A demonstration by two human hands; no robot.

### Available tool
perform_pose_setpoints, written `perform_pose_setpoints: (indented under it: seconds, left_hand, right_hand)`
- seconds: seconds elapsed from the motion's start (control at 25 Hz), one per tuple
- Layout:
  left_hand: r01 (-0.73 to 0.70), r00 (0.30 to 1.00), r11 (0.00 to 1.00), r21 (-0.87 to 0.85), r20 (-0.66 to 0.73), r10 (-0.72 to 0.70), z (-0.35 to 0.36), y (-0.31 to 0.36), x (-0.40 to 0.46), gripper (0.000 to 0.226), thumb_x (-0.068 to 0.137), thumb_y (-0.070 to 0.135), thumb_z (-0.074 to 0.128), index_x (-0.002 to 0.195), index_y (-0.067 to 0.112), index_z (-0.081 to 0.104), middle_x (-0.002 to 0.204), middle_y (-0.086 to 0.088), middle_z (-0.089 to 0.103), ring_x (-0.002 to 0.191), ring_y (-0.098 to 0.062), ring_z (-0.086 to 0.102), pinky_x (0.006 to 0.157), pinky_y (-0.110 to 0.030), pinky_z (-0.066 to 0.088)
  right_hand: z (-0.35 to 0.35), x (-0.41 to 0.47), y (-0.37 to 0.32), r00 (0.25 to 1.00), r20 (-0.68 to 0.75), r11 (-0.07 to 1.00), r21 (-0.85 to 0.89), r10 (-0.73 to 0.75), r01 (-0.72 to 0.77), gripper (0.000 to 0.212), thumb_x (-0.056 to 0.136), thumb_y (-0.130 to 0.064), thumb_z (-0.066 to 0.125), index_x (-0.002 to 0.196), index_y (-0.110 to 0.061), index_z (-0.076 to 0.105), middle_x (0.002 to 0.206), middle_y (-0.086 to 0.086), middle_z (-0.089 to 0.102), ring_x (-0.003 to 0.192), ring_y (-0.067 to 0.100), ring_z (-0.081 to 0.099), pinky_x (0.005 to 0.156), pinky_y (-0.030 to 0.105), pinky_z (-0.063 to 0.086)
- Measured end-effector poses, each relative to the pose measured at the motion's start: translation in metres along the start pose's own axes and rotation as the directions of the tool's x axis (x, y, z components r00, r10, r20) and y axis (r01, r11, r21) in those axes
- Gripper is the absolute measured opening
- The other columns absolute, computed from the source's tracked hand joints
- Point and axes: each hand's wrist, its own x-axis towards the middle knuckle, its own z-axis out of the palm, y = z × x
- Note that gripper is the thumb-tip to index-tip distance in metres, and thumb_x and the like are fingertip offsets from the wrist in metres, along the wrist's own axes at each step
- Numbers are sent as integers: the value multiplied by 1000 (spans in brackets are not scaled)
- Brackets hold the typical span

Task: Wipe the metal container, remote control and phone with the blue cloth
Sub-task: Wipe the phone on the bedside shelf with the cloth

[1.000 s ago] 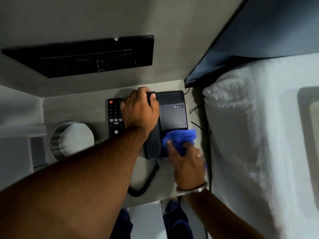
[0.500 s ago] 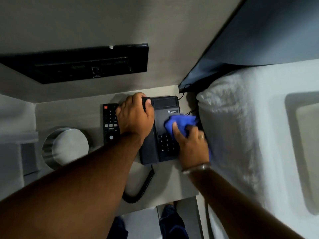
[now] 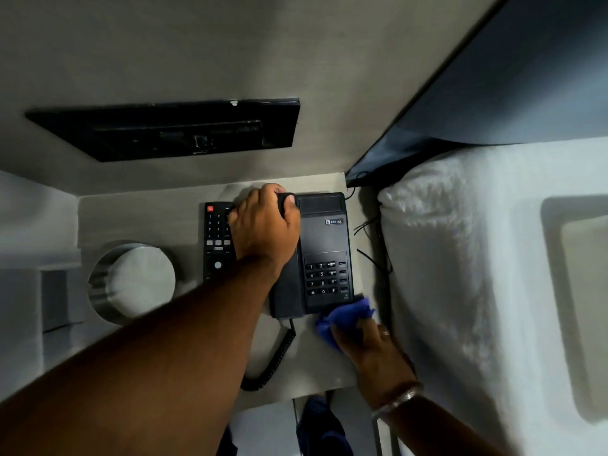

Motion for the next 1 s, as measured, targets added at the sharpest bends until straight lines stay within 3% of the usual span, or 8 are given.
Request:
perform_pose_setpoints:
  seconds: [0.04, 0.12, 0.2, 0.32, 0.44, 0.72, 0.88, 1.0]
  left_hand:
    - [6, 1000, 1000, -2, 18, -6, -2, 2, -1, 28, 95, 34, 44, 108, 15, 60, 105, -8, 68, 101, -29, 59, 90, -42, 42]
    - [6, 998, 1000, -12, 67, -5, -8, 0, -1, 31, 97, 35, 43, 113, 15, 60, 113, -8, 67, 107, -29, 59, 92, -43, 42]
    - [8, 994, 1000, -30, 110, -4, -16, -12, 7, 38, 97, 40, 39, 116, 18, 63, 119, -8, 68, 112, -30, 58, 95, -43, 41]
    - [51, 962, 992, -114, 272, -18, -32, -44, 37, 38, 92, 47, 50, 114, 22, 68, 117, -4, 72, 109, -26, 65, 98, -44, 48]
    - [134, 892, 966, -222, 451, -20, -40, -49, 58, 52, 82, 52, 62, 125, 22, 65, 118, -5, 72, 112, -19, 66, 104, -43, 47]
    - [-80, 930, 997, -2, 359, 75, -53, -41, 54, 49, 90, 55, 57, 133, 32, 59, 125, -3, 68, 116, -26, 59, 104, -48, 42]
    - [-47, 991, 997, 68, 126, 38, -58, -26, -6, 53, 97, 44, 52, 142, 17, 49, 143, -12, 55, 129, -33, 49, 105, -47, 37]
    - [45, 974, 996, 81, 220, -62, -39, -26, -86, 68, 98, 45, 42, 154, 11, 24, 161, -15, 27, 148, -33, 23, 120, -48, 18]
  right_hand:
    - [-8, -3, 3, 999, 20, 997, 66, 34, -35, 64, 87, -4, 53, 136, -43, 40, 133, 20, 45, 113, 40, 52, 92, 45, 49]
    - [-37, 7, 11, 992, -120, 987, 159, 37, -18, 65, 79, -4, 66, 133, -35, 46, 114, 25, 56, 92, 40, 59, 75, 45, 55]
    - [-70, 29, 11, 967, -242, 994, 63, -77, 95, 60, 79, -15, 63, 136, -22, 44, 107, 25, 55, 84, 35, 58, 66, 38, 53]
    - [-107, 102, -20, 922, -322, 976, -47, -214, 211, 55, 80, -19, 50, 135, -18, 46, 112, 25, 52, 90, 40, 54, 77, 44, 51]
    - [-100, 143, -56, 907, -263, 936, -222, -328, 274, 61, 75, -13, 59, 135, -20, 47, 118, 25, 52, 89, 43, 54, 75, 48, 51]
    - [-25, 51, -47, 899, -141, 889, -272, -415, 368, 81, 53, -16, 76, 129, -26, 51, 111, 14, 56, 75, 29, 62, 56, 38, 54]
    - [-38, 39, -44, 952, -232, 977, -117, -199, 176, 72, 63, -8, 75, 129, -24, 52, 111, 20, 59, 85, 36, 62, 60, 43, 58]
    - [-66, 62, -55, 930, -360, 997, -37, -70, 61, 67, 68, -9, 73, 130, -23, 50, 111, 21, 54, 88, 36, 58, 64, 41, 57]
